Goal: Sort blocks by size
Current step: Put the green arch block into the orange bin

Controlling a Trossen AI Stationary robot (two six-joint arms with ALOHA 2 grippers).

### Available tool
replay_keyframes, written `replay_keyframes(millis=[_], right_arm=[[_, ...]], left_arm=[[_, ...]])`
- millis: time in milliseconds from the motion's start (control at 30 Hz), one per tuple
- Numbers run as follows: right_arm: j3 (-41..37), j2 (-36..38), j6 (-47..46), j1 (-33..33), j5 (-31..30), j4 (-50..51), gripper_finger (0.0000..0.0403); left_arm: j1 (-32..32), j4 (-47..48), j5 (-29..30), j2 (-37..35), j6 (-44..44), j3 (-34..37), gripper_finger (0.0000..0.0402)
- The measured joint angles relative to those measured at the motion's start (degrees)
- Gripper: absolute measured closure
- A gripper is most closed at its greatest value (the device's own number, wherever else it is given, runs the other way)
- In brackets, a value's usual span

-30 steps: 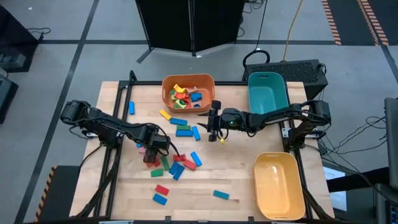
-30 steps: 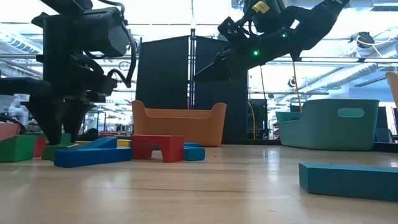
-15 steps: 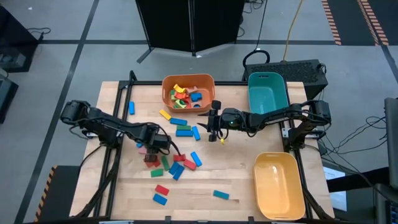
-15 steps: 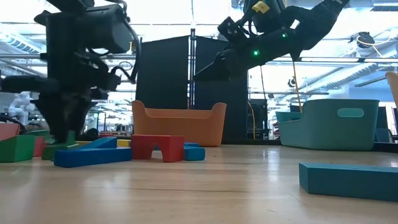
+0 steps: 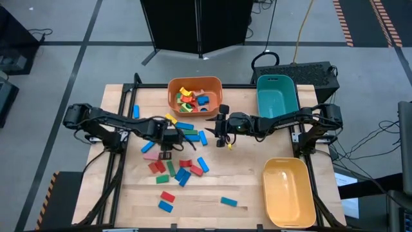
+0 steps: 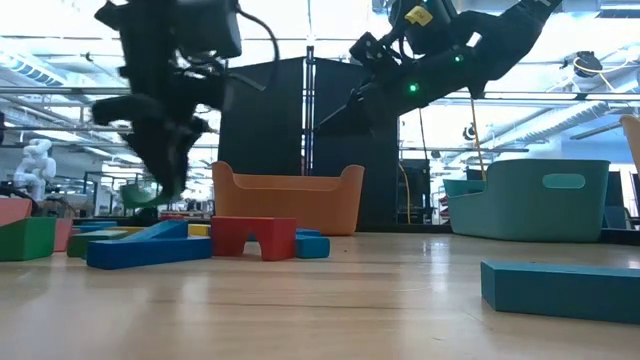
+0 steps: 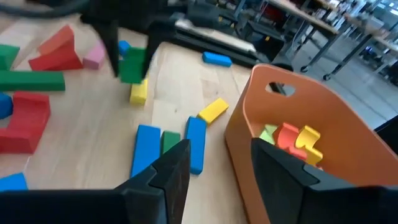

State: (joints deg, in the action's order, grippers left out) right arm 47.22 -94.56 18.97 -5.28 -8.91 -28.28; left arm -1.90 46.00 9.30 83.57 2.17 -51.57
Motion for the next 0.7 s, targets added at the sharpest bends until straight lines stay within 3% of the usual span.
replay_keyframes(millis=[167,333,533,700], right_arm=[[0.0,0.0,-1.78,0.0,0.0,2.88,0.0245],[0.0,0.0,-2.04,0.02,0.0,5.24,0.0245],[0.0,0.0,-2.87,0.02,0.0,6.61,0.0245],[0.0,0.0,-2.9,0.02,0.0,7.23,0.0245]], left_arm=[[3.73,-0.72,4.9,0.0,-4.46,-4.51,0.0274],[8.44,-5.54,5.63,0.0,-9.08,-8.32,0.0274],[14.14,-17.37,5.34,0.0,-14.61,-10.01,0.0274],[19.66,-25.93,0.17,0.0,-16.47,-10.01,0.0274]])
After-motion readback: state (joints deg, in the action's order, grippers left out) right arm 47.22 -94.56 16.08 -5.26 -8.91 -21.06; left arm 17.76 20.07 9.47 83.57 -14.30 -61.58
